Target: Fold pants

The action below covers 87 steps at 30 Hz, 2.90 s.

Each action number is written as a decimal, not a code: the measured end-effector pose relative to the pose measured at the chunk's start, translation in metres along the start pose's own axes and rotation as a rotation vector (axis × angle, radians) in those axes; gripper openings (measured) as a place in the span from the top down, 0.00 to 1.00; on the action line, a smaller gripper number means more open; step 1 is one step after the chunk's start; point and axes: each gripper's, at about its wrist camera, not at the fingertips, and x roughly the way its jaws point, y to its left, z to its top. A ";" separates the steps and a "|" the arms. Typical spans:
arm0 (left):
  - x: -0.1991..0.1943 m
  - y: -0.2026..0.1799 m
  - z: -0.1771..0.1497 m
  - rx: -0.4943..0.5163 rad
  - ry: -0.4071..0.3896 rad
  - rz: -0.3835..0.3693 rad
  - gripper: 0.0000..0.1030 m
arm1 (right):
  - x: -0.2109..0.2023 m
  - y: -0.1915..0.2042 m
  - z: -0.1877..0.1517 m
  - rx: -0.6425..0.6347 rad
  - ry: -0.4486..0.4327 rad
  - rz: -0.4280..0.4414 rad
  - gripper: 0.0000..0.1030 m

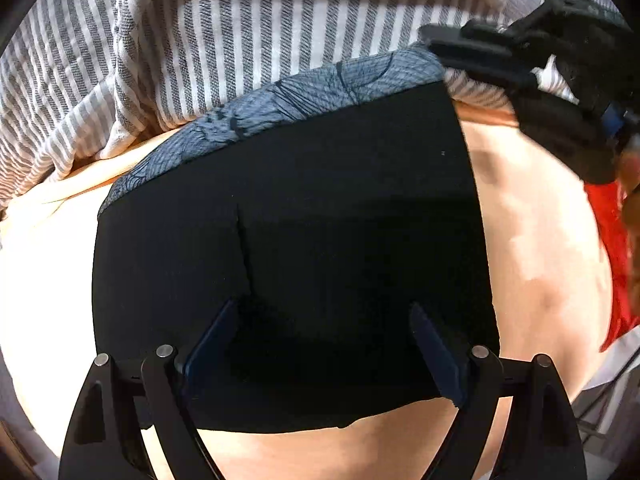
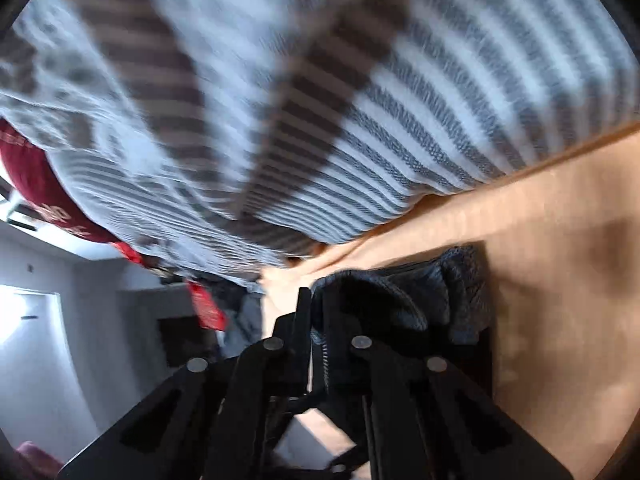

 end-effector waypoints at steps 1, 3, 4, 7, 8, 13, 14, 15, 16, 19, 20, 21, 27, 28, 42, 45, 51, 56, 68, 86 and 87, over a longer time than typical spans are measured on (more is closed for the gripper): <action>0.003 -0.001 -0.002 -0.005 -0.002 0.002 0.14 | -0.006 -0.003 0.001 0.008 -0.010 -0.008 0.96; 0.008 0.000 -0.004 -0.030 0.004 -0.010 0.14 | -0.010 -0.014 0.003 0.016 -0.014 -0.064 0.96; 0.009 0.001 -0.005 -0.046 0.005 -0.016 0.14 | -0.010 -0.018 0.003 0.028 -0.013 -0.084 0.96; 0.008 -0.001 -0.009 -0.025 -0.010 -0.008 0.14 | -0.016 -0.028 -0.003 0.055 -0.042 -0.140 0.93; 0.008 -0.001 -0.010 -0.024 -0.012 -0.008 0.14 | -0.021 -0.026 -0.005 0.052 -0.055 -0.124 0.92; 0.008 -0.003 -0.016 -0.031 -0.019 0.007 0.14 | -0.004 0.012 -0.002 -0.068 -0.034 -0.184 0.92; 0.008 -0.004 -0.017 -0.031 -0.020 0.009 0.14 | 0.004 0.016 -0.001 -0.090 -0.021 -0.222 0.92; 0.007 -0.008 -0.015 -0.033 -0.020 0.009 0.14 | 0.012 0.019 0.000 -0.110 -0.007 -0.272 0.92; 0.006 -0.006 -0.011 -0.038 -0.020 0.004 0.14 | 0.026 0.020 0.000 -0.137 0.017 -0.363 0.92; 0.005 -0.006 -0.009 -0.037 -0.021 -0.001 0.14 | 0.045 -0.001 -0.003 -0.125 0.053 -0.470 1.00; 0.005 -0.006 -0.009 -0.037 -0.023 -0.002 0.14 | 0.042 -0.006 -0.004 -0.111 0.035 -0.446 1.00; 0.004 -0.005 -0.010 -0.036 -0.026 -0.005 0.14 | 0.038 -0.009 -0.004 -0.089 0.030 -0.427 1.00; 0.001 0.005 -0.011 -0.059 -0.031 -0.035 0.14 | 0.030 0.006 -0.027 -0.163 0.087 -0.537 0.90; -0.001 0.007 -0.011 -0.062 -0.030 -0.041 0.14 | 0.030 0.008 -0.031 -0.162 0.088 -0.533 0.90; -0.023 0.058 -0.008 -0.090 -0.049 -0.002 0.14 | 0.037 0.017 -0.096 -0.138 0.104 -0.592 0.87; -0.020 0.064 -0.012 -0.096 -0.041 0.003 0.14 | 0.048 0.006 -0.100 -0.125 0.119 -0.609 0.86; -0.026 0.092 -0.017 -0.112 -0.036 -0.021 0.14 | 0.045 0.009 -0.099 -0.116 0.123 -0.590 0.76; -0.032 0.146 -0.007 -0.137 -0.075 -0.036 0.14 | 0.025 0.017 -0.091 -0.211 0.084 -0.577 0.26; 0.029 0.211 0.002 -0.073 0.099 -0.295 0.14 | 0.030 -0.046 -0.052 -0.165 0.176 -0.380 0.25; 0.055 0.188 0.010 -0.112 0.107 -0.420 0.21 | 0.051 -0.060 -0.037 -0.097 0.225 -0.203 0.47; 0.050 0.184 0.009 -0.106 0.098 -0.408 0.24 | 0.047 -0.058 -0.040 -0.083 0.213 -0.202 0.53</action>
